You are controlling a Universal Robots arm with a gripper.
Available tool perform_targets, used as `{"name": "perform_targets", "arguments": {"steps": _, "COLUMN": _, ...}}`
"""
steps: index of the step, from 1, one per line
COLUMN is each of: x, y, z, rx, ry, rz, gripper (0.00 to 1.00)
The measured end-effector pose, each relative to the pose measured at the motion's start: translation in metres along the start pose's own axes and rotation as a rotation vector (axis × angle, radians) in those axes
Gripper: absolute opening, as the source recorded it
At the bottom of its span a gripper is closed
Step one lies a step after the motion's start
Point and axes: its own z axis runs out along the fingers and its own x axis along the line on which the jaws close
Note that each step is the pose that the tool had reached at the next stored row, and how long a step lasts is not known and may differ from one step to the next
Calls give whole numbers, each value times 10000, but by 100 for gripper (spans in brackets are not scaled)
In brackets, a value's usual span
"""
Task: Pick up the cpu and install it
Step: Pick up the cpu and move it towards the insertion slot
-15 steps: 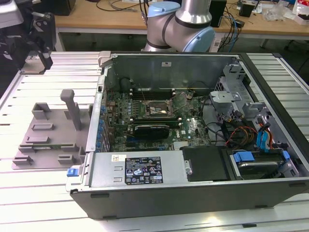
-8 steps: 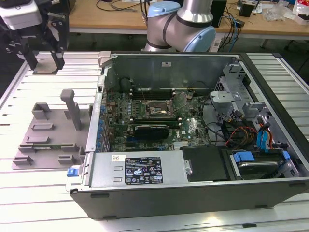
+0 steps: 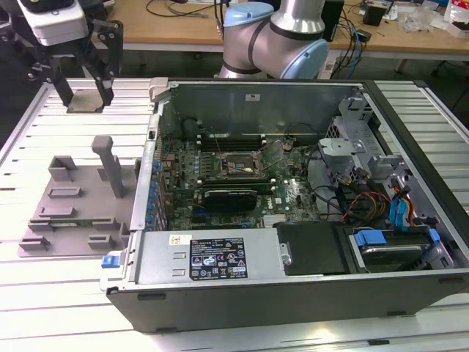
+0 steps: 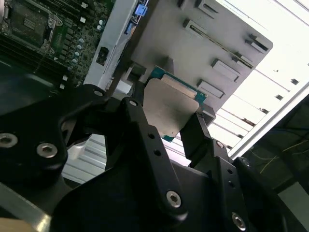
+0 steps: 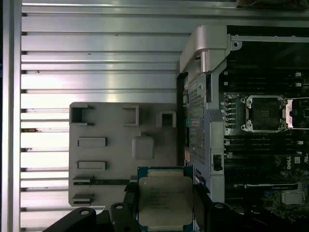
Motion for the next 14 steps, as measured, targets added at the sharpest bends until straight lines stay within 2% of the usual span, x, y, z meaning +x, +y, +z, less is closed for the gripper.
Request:
{"name": "perform_targets", "arguments": {"steps": 6, "x": -301, "y": 2, "z": 13, "rx": 0, "ry": -1, "rz": 0, "gripper": 55}}
{"name": "perform_targets", "arguments": {"steps": 10, "x": -429, "y": 4, "z": 18, "rx": 0, "ry": 0, "rz": 0, "gripper": 55}}
{"name": "perform_targets", "arguments": {"steps": 13, "x": -564, "y": 5, "z": 24, "rx": -1, "ry": 0, "rz": -1, "gripper": 55}}
{"name": "perform_targets", "arguments": {"steps": 14, "x": -588, "y": 5, "z": 25, "rx": 0, "ry": -1, "rz": 0, "gripper": 55}}
